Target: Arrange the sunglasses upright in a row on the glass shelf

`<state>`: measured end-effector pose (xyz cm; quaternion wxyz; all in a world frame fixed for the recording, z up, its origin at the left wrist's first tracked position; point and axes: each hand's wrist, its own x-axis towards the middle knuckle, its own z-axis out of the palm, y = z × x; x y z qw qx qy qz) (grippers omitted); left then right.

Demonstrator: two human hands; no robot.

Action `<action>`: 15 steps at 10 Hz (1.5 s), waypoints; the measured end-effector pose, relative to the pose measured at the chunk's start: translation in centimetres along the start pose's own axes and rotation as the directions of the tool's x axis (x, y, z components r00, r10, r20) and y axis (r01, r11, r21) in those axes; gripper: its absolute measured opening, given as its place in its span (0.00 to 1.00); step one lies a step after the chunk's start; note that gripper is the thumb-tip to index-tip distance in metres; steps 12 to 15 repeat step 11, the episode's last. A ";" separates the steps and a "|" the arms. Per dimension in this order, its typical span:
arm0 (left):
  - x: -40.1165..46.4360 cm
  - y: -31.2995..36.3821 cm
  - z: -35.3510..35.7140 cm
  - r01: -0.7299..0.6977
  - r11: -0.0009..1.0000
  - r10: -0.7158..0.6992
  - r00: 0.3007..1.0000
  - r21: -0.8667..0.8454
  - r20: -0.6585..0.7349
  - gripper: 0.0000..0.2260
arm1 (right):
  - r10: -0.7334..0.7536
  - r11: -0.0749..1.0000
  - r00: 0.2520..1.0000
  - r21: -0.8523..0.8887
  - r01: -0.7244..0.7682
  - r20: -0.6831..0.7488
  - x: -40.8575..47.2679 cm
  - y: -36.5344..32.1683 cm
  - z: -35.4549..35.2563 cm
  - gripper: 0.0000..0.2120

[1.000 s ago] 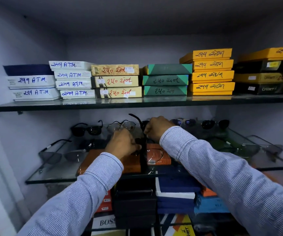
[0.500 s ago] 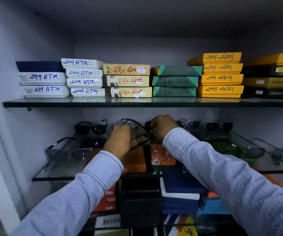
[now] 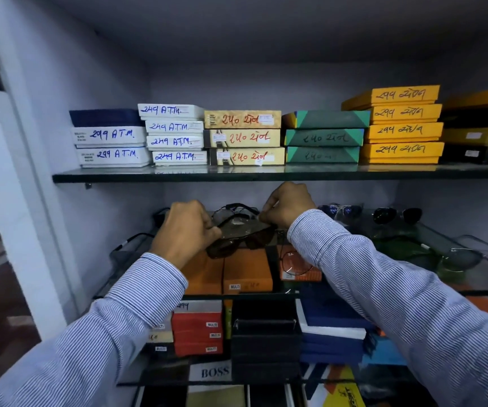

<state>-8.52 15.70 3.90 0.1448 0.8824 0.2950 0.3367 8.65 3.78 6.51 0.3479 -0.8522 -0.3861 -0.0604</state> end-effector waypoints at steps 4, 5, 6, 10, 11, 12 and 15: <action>0.0 -0.2 0.9 0.147 0.989 -0.146 0.989 -0.017 0.020 0.06 | 0.194 0.962 0.967 -0.226 -0.154 0.166 -1.8 -0.7 0.9 0.19; -0.2 -0.3 1.0 0.143 0.990 -0.143 0.990 0.013 -0.002 0.10 | 0.201 0.958 0.962 -0.242 -0.154 0.183 -1.8 -0.8 1.4 0.19; -0.1 -0.5 1.1 0.131 0.989 -0.131 0.991 0.062 -0.005 0.13 | 0.196 0.959 0.965 -0.241 -0.152 0.173 -1.8 -0.7 2.0 0.22; -0.5 -1.1 1.6 0.114 0.982 -0.117 0.993 0.151 0.011 0.18 | 0.140 0.950 0.979 -0.300 -0.091 0.149 -1.8 -0.7 3.1 0.22; -0.7 -0.9 1.2 0.102 0.982 -0.107 0.994 0.158 0.025 0.12 | 0.132 0.954 0.983 -0.285 -0.091 0.127 -2.4 -0.9 2.6 0.21; -0.7 -0.9 1.2 0.102 0.982 -0.107 0.994 0.158 0.025 0.12 | 0.132 0.954 0.983 -0.285 -0.091 0.127 -2.4 -0.9 2.6 0.21; -0.7 -0.9 1.2 0.102 0.982 -0.107 0.994 0.158 0.025 0.12 | 0.132 0.954 0.983 -0.285 -0.091 0.127 -2.4 -0.9 2.6 0.21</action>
